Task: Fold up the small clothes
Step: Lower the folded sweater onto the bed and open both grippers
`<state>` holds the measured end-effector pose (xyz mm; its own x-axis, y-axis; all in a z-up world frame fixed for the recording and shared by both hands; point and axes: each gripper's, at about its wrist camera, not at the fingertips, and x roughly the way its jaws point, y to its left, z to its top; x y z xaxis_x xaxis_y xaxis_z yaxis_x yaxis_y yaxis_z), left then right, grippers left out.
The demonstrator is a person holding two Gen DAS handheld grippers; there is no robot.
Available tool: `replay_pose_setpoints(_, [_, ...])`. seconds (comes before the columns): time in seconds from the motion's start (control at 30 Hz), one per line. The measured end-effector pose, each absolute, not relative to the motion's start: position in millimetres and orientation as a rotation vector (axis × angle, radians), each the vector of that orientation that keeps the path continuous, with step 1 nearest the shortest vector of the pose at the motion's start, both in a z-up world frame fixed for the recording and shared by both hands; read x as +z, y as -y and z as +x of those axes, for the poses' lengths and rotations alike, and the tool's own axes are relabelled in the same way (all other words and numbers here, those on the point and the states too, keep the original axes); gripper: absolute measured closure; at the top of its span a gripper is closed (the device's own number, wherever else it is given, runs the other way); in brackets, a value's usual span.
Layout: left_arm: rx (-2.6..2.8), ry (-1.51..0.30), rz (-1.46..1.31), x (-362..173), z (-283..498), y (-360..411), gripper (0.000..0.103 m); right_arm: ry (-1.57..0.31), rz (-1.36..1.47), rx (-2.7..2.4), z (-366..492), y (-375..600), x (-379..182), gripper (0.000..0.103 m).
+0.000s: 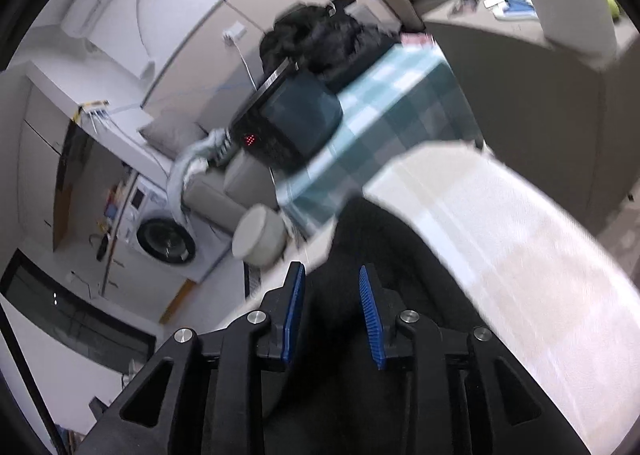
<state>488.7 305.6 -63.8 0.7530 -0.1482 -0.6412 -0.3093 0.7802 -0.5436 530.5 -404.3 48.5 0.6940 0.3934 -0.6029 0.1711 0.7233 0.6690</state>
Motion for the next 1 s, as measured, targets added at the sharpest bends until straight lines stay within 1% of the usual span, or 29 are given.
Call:
replay_pose_setpoints(0.1, [0.079, -0.779, -0.577, -62, 479, -278, 0.069, -0.897, 0.671, 0.169, 518, 382, 41, 0.074])
replay_pose_setpoints(0.2, [0.041, -0.845, -0.449, -62, 482, -244, 0.069, -0.979, 0.555, 0.224, 522, 355, 33, 0.074])
replay_pose_setpoints(0.27, [-0.007, -0.879, -0.414, -68, 490, -222, 0.068, -1.010, 0.416, 0.257, 531, 328, 32, 0.074])
replay_pose_setpoints(0.33, [-0.050, -0.913, -0.410, -75, 501, -206, 0.064, -1.015, 0.320, 0.331, 543, 300, 31, 0.074])
replay_pose_setpoints(0.37, [-0.058, -0.922, -0.409, -79, 508, -199, 0.063, -1.000, 0.303, 0.342, 549, 289, 31, 0.074])
replay_pose_setpoints(0.43, [-0.063, -0.932, -0.408, -84, 520, -189, 0.057, -0.956, 0.316, 0.313, 563, 281, 31, 0.074])
replay_pose_setpoints(0.5, [-0.051, -0.914, -0.421, -87, 533, -185, 0.054, -0.966, 0.352, 0.250, 578, 281, 26, 0.074])
replay_pose_setpoints(0.6, [-0.035, -0.893, -0.495, -86, 547, -193, 0.053, -1.001, 0.412, 0.208, 589, 288, 21, 0.074])
replay_pose_setpoints(0.7, [-0.009, -0.893, -0.519, -81, 548, -210, 0.053, -0.975, 0.379, 0.219, 580, 293, 33, 0.074])
replay_pose_setpoints(0.77, [0.021, -0.899, -0.485, -77, 538, -216, 0.051, -0.958, 0.365, 0.230, 565, 303, 42, 0.068])
replay_pose_setpoints(0.8, [0.041, -0.908, -0.468, -74, 528, -221, 0.046, -0.951, 0.372, 0.235, 556, 311, 47, 0.055])
replay_pose_setpoints(0.83, [0.057, -0.913, -0.461, -72, 518, -225, 0.040, -0.946, 0.380, 0.233, 544, 317, 52, 0.046])
replay_pose_setpoints(0.87, [0.068, -0.912, -0.460, -69, 502, -229, 0.037, -0.936, 0.388, 0.219, 530, 327, 57, 0.042])
replay_pose_setpoints(0.9, [0.071, -0.909, -0.462, -65, 490, -233, 0.029, -0.926, 0.394, 0.206, 515, 338, 62, 0.037])
replay_pose_setpoints(0.97, [0.080, -0.891, -0.449, -58, 459, -237, 0.019, -0.922, 0.395, 0.198, 489, 355, 68, 0.030])
replay_pose_setpoints(1.0, [0.084, -0.882, -0.436, -55, 445, -239, 0.018, -0.930, 0.392, 0.201, 472, 364, 71, 0.027])
